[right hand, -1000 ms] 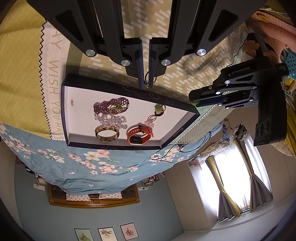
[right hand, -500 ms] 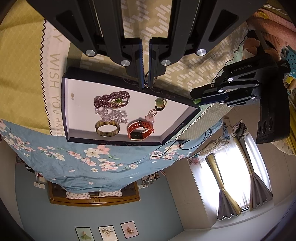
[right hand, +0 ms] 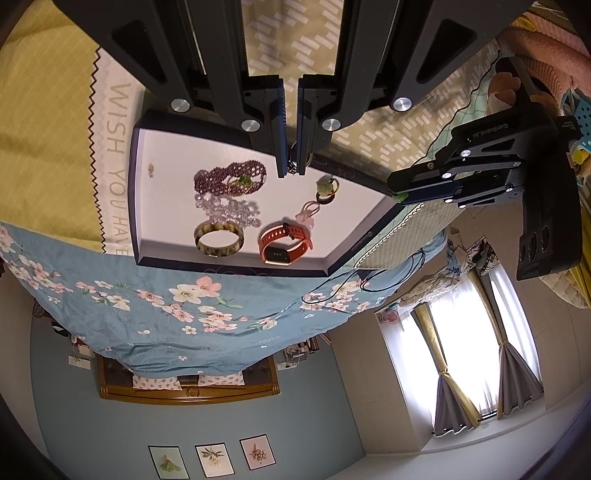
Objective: Organize jewelry
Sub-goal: 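Carry the green bead ring over the box with the left tool while the right carries the silver ring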
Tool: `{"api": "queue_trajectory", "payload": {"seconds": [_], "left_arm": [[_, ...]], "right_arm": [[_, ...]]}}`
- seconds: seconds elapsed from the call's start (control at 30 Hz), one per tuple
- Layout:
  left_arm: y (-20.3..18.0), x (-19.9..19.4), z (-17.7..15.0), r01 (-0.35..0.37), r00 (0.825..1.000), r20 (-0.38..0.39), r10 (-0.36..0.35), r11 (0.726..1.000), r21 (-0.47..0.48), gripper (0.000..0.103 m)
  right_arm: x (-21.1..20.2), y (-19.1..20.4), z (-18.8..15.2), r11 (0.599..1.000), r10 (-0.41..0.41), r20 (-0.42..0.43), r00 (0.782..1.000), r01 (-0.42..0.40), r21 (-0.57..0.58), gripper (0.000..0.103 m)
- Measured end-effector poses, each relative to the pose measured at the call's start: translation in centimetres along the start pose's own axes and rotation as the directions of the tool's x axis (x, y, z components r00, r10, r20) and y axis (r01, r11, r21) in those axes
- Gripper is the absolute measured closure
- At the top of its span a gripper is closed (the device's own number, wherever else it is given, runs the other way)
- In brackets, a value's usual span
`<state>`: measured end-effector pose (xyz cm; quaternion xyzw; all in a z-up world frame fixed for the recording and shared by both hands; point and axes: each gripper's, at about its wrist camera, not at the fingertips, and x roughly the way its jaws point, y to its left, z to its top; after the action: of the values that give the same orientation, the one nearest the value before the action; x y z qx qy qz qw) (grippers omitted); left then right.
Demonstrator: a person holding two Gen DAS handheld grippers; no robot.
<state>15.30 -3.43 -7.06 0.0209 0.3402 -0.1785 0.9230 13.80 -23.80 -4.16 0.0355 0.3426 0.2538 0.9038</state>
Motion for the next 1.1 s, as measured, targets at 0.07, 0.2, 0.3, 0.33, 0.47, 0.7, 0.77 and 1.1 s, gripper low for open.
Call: {"api": "queue_trajectory", "payload": {"seconds": [0.07,0.2,0.3,0.33,0.47,0.7,0.77,1.1], "left_arm": [[0.1,0.1,0.2,0.000,1.000,0.003,0.000,1.000,-0.003,0.079],[0.3,0.3,0.6,-0.002,1.000,0.010,0.002,1.000,-0.003,0.079],[0.4,0.4,0.9,-0.002,1.000,0.013,0.002,1.000,-0.002,0.079],[0.4,0.5,1.0,-0.003,1.000,0.014,0.003,1.000,-0.002,0.079],[0.5,0.9,1.4,-0.006,1.000,0.016,0.006,1.000,-0.002,0.079],[0.6,1.5,1.9,-0.012,1.000,0.016,0.012,1.000,-0.002,0.079],[0.7,1.7,2.1,-0.015,1.000,0.015,0.015,1.000,-0.003,0.079],[0.7,2.4,2.7,-0.030,0.999,0.017,0.030,1.000,-0.004,0.079]], "right_arm": [[0.1,-0.1,0.2,1.000,-0.005,0.001,1.000,0.005,-0.004,0.100],[0.5,-0.2,0.7,1.000,-0.015,-0.002,1.000,0.015,-0.016,0.100],[0.7,-0.3,1.1,1.000,-0.020,0.001,1.000,0.020,-0.022,0.100],[0.7,-0.3,1.2,1.000,-0.020,0.002,1.000,0.020,-0.023,0.100],[1.0,-0.5,1.6,0.999,-0.025,0.002,1.000,0.025,-0.025,0.100],[1.6,-1.0,2.1,0.999,-0.035,-0.003,0.999,0.035,-0.021,0.100],[1.8,-1.1,2.2,0.999,-0.037,-0.004,0.999,0.037,-0.018,0.100],[2.6,-1.9,2.5,0.999,-0.041,-0.012,0.999,0.041,0.000,0.100]]}}
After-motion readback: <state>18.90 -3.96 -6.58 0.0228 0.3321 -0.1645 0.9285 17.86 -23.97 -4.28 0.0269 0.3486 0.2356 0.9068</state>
